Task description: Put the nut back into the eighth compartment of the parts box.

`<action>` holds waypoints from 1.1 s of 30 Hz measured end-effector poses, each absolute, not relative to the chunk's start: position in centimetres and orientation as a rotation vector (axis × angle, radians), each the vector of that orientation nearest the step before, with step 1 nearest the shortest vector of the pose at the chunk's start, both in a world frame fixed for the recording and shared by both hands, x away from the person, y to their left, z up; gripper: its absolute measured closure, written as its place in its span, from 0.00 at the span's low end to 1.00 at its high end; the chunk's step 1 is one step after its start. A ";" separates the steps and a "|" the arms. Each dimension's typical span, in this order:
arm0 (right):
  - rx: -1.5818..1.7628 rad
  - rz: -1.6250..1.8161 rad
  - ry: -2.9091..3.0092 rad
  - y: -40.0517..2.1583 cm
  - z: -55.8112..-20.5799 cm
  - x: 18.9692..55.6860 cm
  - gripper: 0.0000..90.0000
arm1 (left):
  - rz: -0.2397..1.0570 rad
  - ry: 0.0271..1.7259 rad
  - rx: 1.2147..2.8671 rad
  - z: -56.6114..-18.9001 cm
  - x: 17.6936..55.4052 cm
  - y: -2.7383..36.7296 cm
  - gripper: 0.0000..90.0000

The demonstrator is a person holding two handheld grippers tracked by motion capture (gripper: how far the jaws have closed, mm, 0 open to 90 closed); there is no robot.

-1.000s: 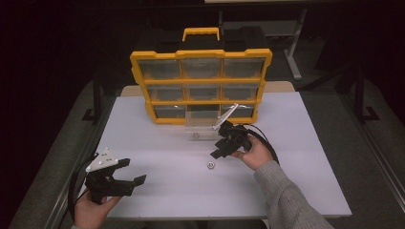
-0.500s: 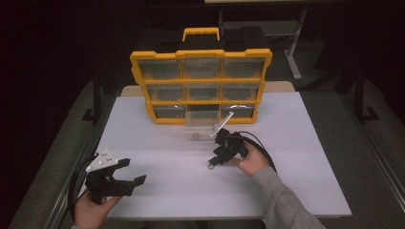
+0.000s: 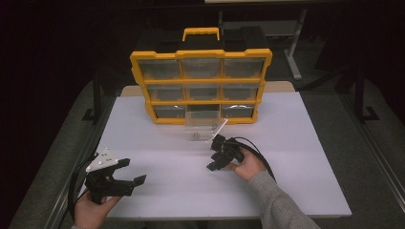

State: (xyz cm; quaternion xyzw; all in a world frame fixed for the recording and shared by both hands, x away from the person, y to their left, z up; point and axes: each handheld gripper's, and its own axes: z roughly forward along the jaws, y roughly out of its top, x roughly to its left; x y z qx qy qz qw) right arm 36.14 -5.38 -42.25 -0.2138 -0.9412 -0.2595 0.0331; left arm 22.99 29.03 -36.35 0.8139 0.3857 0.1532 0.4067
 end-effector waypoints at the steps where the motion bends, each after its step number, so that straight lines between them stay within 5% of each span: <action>1: -0.660 -0.794 -2.900 -5.3 -42.3 36.1 0.59 | 0.387 0.972 2.054 -36.3 23.0 29.0 0.19; 16: -0.628 -0.757 -2.964 -4.4 -42.6 35.6 0.72 | 0.389 0.972 2.054 -36.3 23.0 29.1 0.19; 33: -0.568 -0.683 -3.020 -4.0 -42.4 35.4 0.74 | 0.391 0.965 2.056 -36.2 23.0 29.1 0.19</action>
